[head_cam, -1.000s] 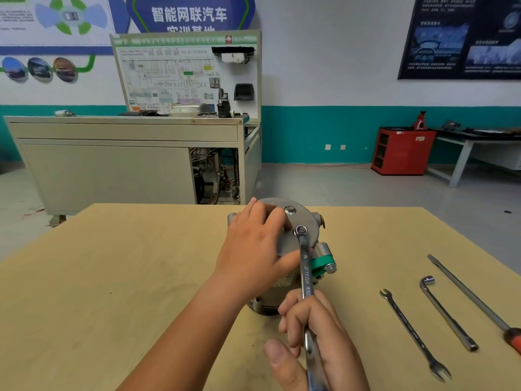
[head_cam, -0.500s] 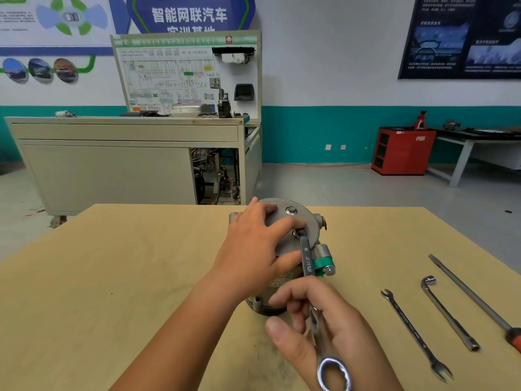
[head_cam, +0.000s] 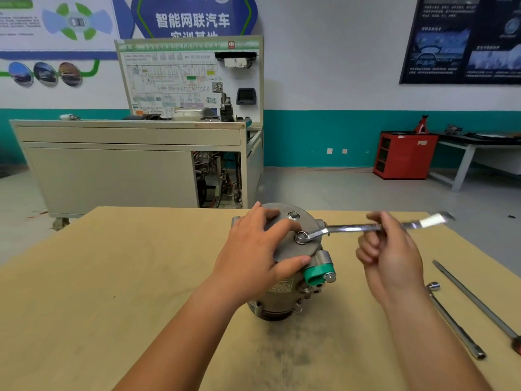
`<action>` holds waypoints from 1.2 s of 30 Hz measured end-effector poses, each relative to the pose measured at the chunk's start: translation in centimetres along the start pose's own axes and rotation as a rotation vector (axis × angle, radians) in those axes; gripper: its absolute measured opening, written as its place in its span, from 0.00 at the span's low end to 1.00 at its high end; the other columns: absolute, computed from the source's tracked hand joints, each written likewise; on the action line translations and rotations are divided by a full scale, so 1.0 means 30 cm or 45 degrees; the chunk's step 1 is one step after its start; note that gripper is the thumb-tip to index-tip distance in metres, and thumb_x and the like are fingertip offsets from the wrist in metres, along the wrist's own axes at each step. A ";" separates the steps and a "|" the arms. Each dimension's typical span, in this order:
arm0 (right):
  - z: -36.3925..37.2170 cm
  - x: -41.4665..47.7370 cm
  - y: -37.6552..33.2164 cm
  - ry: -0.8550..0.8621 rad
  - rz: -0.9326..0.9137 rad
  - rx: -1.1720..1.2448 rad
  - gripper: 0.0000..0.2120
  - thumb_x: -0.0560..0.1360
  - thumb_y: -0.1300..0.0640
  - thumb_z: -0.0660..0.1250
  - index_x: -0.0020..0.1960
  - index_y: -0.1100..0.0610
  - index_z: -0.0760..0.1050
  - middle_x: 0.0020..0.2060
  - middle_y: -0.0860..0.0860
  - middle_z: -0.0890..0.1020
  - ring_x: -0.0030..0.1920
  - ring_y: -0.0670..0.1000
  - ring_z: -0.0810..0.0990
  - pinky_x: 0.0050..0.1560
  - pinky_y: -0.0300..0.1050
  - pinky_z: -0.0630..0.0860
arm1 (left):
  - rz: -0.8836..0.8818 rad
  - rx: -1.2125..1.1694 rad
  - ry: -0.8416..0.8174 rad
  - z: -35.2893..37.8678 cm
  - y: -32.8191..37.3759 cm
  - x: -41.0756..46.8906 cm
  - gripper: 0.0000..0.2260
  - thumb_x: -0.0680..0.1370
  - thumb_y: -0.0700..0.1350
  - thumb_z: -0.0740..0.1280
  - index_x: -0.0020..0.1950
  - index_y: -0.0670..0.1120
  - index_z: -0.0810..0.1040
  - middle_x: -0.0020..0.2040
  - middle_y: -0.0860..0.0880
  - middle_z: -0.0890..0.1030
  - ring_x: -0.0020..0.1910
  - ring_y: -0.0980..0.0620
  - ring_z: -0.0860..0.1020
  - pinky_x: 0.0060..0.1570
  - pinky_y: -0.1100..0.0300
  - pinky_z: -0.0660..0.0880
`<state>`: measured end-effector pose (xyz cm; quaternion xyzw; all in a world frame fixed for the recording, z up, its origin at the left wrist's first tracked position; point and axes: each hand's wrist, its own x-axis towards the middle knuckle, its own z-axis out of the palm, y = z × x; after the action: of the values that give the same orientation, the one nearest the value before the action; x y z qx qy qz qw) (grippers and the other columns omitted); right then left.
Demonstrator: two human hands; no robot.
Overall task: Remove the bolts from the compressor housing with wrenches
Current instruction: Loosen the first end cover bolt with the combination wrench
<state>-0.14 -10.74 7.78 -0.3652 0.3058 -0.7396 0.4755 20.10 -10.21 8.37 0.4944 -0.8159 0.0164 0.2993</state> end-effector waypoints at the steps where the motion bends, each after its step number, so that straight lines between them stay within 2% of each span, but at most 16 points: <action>1: 0.011 0.062 -0.005 -0.016 0.079 -0.036 0.14 0.80 0.56 0.55 0.40 0.55 0.74 0.20 0.45 0.65 0.20 0.42 0.61 0.20 0.34 0.59 | 0.004 -0.003 0.001 0.000 -0.001 -0.001 0.22 0.73 0.65 0.65 0.63 0.58 0.72 0.68 0.49 0.67 0.75 0.46 0.56 0.68 0.52 0.57; 4: 0.055 0.192 -0.010 -0.218 0.382 -0.001 0.12 0.77 0.58 0.54 0.41 0.57 0.74 0.18 0.46 0.62 0.18 0.42 0.59 0.19 0.34 0.57 | 0.016 -0.020 0.013 -0.005 0.002 -0.005 0.23 0.73 0.65 0.65 0.63 0.55 0.73 0.66 0.50 0.69 0.74 0.47 0.57 0.68 0.54 0.56; 7: 0.080 0.239 -0.034 -0.441 0.567 0.091 0.11 0.66 0.58 0.55 0.32 0.57 0.76 0.18 0.46 0.62 0.16 0.42 0.59 0.19 0.32 0.57 | -0.004 0.017 0.004 -0.006 0.004 -0.001 0.30 0.71 0.68 0.61 0.68 0.54 0.68 0.67 0.52 0.68 0.75 0.48 0.56 0.69 0.53 0.57; 9: 0.068 0.251 -0.073 -0.401 0.511 0.192 0.10 0.65 0.57 0.56 0.29 0.55 0.75 0.18 0.45 0.62 0.16 0.42 0.59 0.19 0.33 0.57 | -0.018 0.022 0.013 -0.005 0.002 -0.003 0.32 0.71 0.68 0.61 0.70 0.54 0.65 0.68 0.52 0.68 0.75 0.48 0.56 0.68 0.54 0.57; 11: 0.034 0.243 -0.125 -0.265 0.395 0.269 0.09 0.67 0.56 0.57 0.33 0.54 0.76 0.18 0.45 0.62 0.18 0.41 0.59 0.19 0.33 0.57 | -0.032 0.006 0.024 -0.005 -0.001 -0.009 0.32 0.72 0.67 0.62 0.71 0.54 0.64 0.69 0.53 0.67 0.75 0.49 0.56 0.68 0.54 0.57; 14: -0.010 0.148 -0.173 -0.245 0.232 0.046 0.16 0.78 0.50 0.55 0.43 0.53 0.79 0.24 0.45 0.70 0.24 0.41 0.69 0.22 0.32 0.62 | -0.044 0.014 0.040 -0.004 -0.010 -0.014 0.32 0.72 0.67 0.63 0.71 0.54 0.64 0.69 0.52 0.67 0.76 0.49 0.56 0.68 0.54 0.57; 17: -0.014 -0.025 -0.159 -0.368 0.086 -0.113 0.14 0.72 0.48 0.60 0.41 0.53 0.82 0.38 0.52 0.83 0.38 0.47 0.82 0.27 0.32 0.70 | -0.041 0.014 0.050 -0.003 -0.016 -0.012 0.32 0.72 0.67 0.64 0.71 0.53 0.65 0.69 0.52 0.68 0.75 0.49 0.56 0.68 0.56 0.56; 20: 0.012 -0.208 -0.114 -0.446 -0.112 -0.305 0.14 0.66 0.47 0.69 0.50 0.51 0.82 0.49 0.54 0.84 0.50 0.51 0.83 0.34 0.33 0.75 | -0.042 0.024 0.053 -0.002 -0.013 -0.011 0.33 0.72 0.66 0.64 0.71 0.51 0.66 0.68 0.51 0.68 0.75 0.48 0.57 0.68 0.56 0.56; 22: 0.049 -0.308 -0.074 -0.430 -0.217 -0.407 0.18 0.64 0.48 0.71 0.53 0.50 0.81 0.51 0.50 0.83 0.51 0.47 0.83 0.39 0.34 0.77 | -0.036 0.034 0.050 -0.004 -0.008 -0.010 0.32 0.72 0.66 0.65 0.71 0.52 0.66 0.68 0.51 0.69 0.75 0.47 0.57 0.68 0.54 0.57; 25: 0.084 -0.383 -0.013 -0.428 -0.323 -0.555 0.23 0.62 0.53 0.69 0.58 0.49 0.76 0.50 0.43 0.83 0.48 0.44 0.83 0.37 0.34 0.76 | -0.020 0.004 0.035 -0.009 0.002 -0.013 0.30 0.72 0.67 0.63 0.71 0.55 0.68 0.66 0.49 0.70 0.74 0.45 0.60 0.68 0.50 0.59; 27: 0.088 -0.388 0.015 -0.424 -0.302 -0.543 0.24 0.61 0.58 0.67 0.57 0.50 0.75 0.49 0.45 0.83 0.46 0.44 0.83 0.35 0.33 0.74 | -0.015 -0.004 0.026 -0.014 0.012 -0.013 0.31 0.71 0.69 0.58 0.70 0.56 0.69 0.64 0.47 0.71 0.72 0.46 0.62 0.68 0.51 0.58; 30: 0.088 -0.378 0.030 -0.436 -0.215 -0.512 0.25 0.60 0.63 0.63 0.57 0.52 0.75 0.50 0.46 0.83 0.45 0.44 0.83 0.34 0.31 0.72 | -0.013 0.030 -0.020 -0.011 0.016 -0.010 0.30 0.72 0.67 0.59 0.72 0.58 0.67 0.65 0.46 0.69 0.72 0.43 0.62 0.71 0.48 0.58; 32: 0.092 -0.381 0.030 -0.455 -0.222 -0.560 0.26 0.60 0.61 0.65 0.58 0.52 0.74 0.50 0.44 0.82 0.45 0.42 0.82 0.34 0.29 0.71 | -0.014 0.034 -0.027 -0.008 0.015 -0.009 0.29 0.73 0.66 0.60 0.72 0.58 0.66 0.66 0.45 0.69 0.72 0.42 0.61 0.71 0.46 0.57; 34: 0.105 -0.391 0.024 -0.459 -0.262 -0.671 0.29 0.58 0.51 0.68 0.59 0.49 0.74 0.52 0.42 0.81 0.46 0.41 0.82 0.35 0.29 0.72 | -0.017 0.045 -0.015 -0.006 0.016 -0.010 0.29 0.73 0.66 0.60 0.72 0.58 0.66 0.66 0.45 0.69 0.73 0.42 0.61 0.71 0.47 0.57; 36: 0.120 -0.405 0.024 -0.471 -0.293 -0.798 0.31 0.57 0.44 0.66 0.60 0.45 0.72 0.53 0.38 0.79 0.48 0.40 0.81 0.39 0.28 0.72 | -0.016 0.034 -0.007 -0.005 0.017 -0.010 0.27 0.75 0.64 0.62 0.72 0.59 0.67 0.67 0.46 0.68 0.74 0.42 0.59 0.71 0.48 0.56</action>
<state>6.63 -0.11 6.14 -0.6521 0.3832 -0.5805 0.3016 19.85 -9.67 8.47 0.5034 -0.8134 0.0241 0.2905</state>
